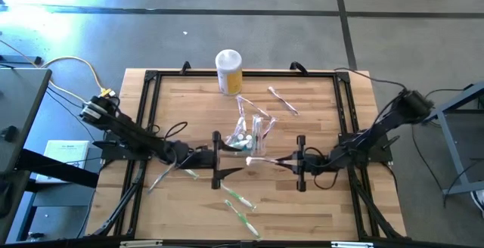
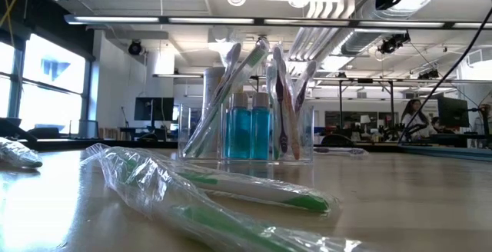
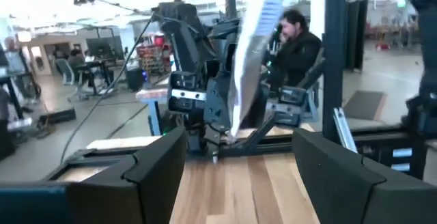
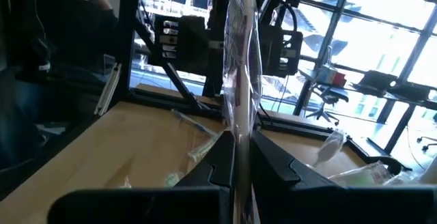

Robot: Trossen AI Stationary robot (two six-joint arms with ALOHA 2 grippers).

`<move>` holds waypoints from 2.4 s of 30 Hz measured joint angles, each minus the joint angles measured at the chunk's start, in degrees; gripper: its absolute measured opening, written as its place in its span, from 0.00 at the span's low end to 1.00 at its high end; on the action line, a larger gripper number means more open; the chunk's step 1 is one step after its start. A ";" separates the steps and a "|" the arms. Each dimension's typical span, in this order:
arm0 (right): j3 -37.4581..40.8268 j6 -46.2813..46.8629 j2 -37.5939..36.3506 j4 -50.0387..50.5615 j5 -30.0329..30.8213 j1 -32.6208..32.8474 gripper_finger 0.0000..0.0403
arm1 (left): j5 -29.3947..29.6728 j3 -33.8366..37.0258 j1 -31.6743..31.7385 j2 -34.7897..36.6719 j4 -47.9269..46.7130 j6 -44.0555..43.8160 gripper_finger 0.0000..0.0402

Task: Pick & Place toothbrushing station
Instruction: Put the purple toothbrush into the transparent organizer

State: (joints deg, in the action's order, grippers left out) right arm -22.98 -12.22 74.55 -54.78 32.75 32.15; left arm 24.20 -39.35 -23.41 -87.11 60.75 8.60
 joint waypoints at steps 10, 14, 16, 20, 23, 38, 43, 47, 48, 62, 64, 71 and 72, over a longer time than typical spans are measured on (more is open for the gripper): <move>0.00 3.56 1.67 -0.09 -3.34 -3.42 0.04 | -5.12 -0.62 5.51 -2.01 1.68 -10.17 0.65; 0.00 3.42 1.67 0.79 -3.34 -3.71 0.04 | -7.23 -3.93 7.67 -3.22 -1.48 -11.83 0.65; 0.00 3.28 1.67 0.97 -3.25 -3.77 0.04 | -9.28 -5.61 8.15 -4.95 -3.90 -10.33 0.65; 0.00 2.99 1.65 1.57 -3.08 -3.77 0.04 | -13.87 -9.85 7.89 -9.06 -5.05 -3.29 0.65; 0.00 2.97 1.65 1.53 -2.91 -3.77 0.04 | -13.98 -12.43 7.22 -10.60 -5.02 -0.39 0.65; 0.00 3.60 1.65 3.43 -2.89 -3.77 0.04 | -3.40 -13.20 6.45 -10.67 -4.74 1.95 0.65; 0.00 3.60 1.65 3.69 -2.89 -3.77 0.04 | -2.99 -13.20 5.91 -10.67 -4.94 3.50 0.59; 0.00 3.63 1.65 3.69 -2.86 -3.77 0.04 | -1.76 -13.20 5.61 -10.67 -5.42 4.15 0.44; 0.00 3.66 1.65 3.74 -2.84 -3.77 0.04 | -1.74 -13.20 5.61 -10.67 -5.48 4.86 0.40; -0.02 6.62 1.61 9.21 -1.18 -3.75 0.24 | -4.45 -13.14 5.63 -10.44 -9.12 4.11 0.05; 0.00 6.21 1.61 9.74 -0.64 -3.42 0.31 | -4.43 -13.14 5.38 -9.35 -10.98 3.27 0.03; 0.00 4.91 1.12 9.52 8.58 -0.13 0.56 | -3.85 -13.14 3.26 -4.97 -17.71 1.69 0.03; 0.00 4.91 0.76 9.47 10.27 0.42 0.59 | -3.49 -13.14 2.67 -4.00 -19.02 1.67 0.03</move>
State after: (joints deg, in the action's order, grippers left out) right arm -22.98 -7.31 75.31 -45.31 43.02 32.57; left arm 20.70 -52.49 -20.74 -91.11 41.73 10.26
